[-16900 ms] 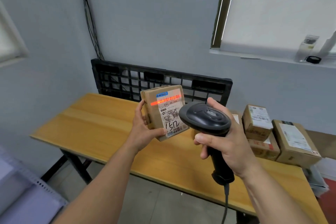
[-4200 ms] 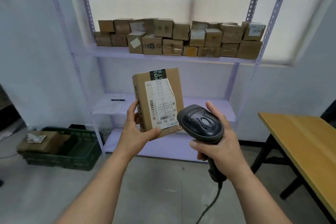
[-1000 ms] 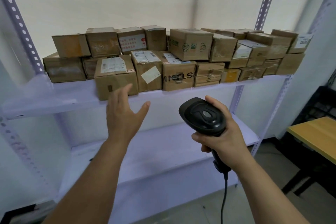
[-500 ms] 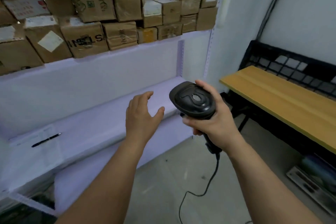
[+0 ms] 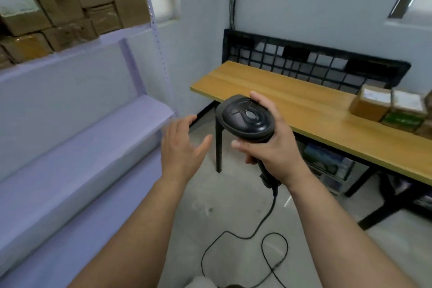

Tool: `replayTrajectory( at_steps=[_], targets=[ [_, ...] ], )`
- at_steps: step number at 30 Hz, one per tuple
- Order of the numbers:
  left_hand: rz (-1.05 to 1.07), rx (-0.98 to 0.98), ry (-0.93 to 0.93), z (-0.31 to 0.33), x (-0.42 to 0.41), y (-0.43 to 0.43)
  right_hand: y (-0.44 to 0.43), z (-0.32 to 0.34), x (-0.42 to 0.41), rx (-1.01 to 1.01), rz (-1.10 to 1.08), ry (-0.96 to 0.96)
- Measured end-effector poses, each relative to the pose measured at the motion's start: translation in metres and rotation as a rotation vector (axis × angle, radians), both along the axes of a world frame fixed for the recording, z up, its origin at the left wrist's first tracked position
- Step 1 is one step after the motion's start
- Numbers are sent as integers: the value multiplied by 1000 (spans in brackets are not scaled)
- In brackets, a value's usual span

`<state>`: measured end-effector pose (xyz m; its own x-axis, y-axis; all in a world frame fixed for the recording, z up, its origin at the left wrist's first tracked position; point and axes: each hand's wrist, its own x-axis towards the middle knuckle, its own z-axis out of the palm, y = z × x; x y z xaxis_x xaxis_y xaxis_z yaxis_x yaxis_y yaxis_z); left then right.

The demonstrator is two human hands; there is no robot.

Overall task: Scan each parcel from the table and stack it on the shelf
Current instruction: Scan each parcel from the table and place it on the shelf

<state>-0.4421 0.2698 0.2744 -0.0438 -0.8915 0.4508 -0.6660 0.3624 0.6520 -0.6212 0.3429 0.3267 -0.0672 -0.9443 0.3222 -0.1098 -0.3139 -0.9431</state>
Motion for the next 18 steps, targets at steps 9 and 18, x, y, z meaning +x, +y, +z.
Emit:
replayTrajectory(
  at_steps=[9, 18],
  targets=[
    [-217, 49, 12, -11, -114, -30, 7, -13, -100, -5, -243, 16],
    [-357, 93, 8, -17, -214, -79, -22, -12, -185, 35, -397, 74]
  ],
)
